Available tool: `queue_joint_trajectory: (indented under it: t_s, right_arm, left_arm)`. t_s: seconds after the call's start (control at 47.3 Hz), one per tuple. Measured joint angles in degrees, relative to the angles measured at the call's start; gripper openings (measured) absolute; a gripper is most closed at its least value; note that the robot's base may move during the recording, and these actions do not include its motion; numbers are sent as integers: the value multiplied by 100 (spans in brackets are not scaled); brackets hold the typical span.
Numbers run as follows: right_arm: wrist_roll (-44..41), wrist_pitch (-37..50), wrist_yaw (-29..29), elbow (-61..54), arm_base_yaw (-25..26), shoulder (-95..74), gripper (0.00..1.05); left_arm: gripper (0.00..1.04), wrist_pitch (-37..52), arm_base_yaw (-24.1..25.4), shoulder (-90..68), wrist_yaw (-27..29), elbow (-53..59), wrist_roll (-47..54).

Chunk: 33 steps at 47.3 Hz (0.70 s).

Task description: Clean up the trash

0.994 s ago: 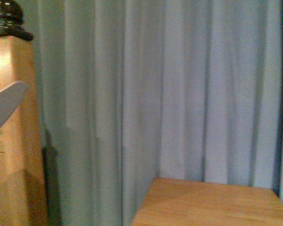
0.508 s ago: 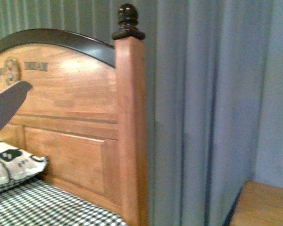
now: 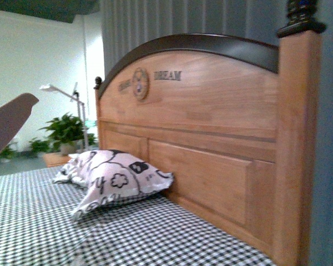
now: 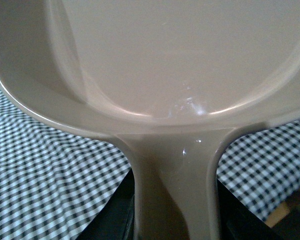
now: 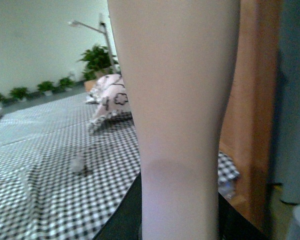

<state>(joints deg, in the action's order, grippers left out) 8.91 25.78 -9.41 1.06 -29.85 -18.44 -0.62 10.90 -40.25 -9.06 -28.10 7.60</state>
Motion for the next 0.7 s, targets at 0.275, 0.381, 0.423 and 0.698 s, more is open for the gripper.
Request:
queue_joint_trajectory:
  t_s: [0.275,0.381,0.423,0.698]
  right_arm:
    - [2,0,7,-2,-2,7,17]
    - [0,0,22,-4,-2,0,17]
    - [0,0,15,-4,-2,9,17]
    - [-17,0,39,-4,-20,-15,17]
  left_arm:
    - [26,2,0,-2,2,2,0]
    - [26,2,0,-13,4,2,0]
    - [26,4,0,0,7,2,0]
    - [26,7,28,15,94,4,-20]
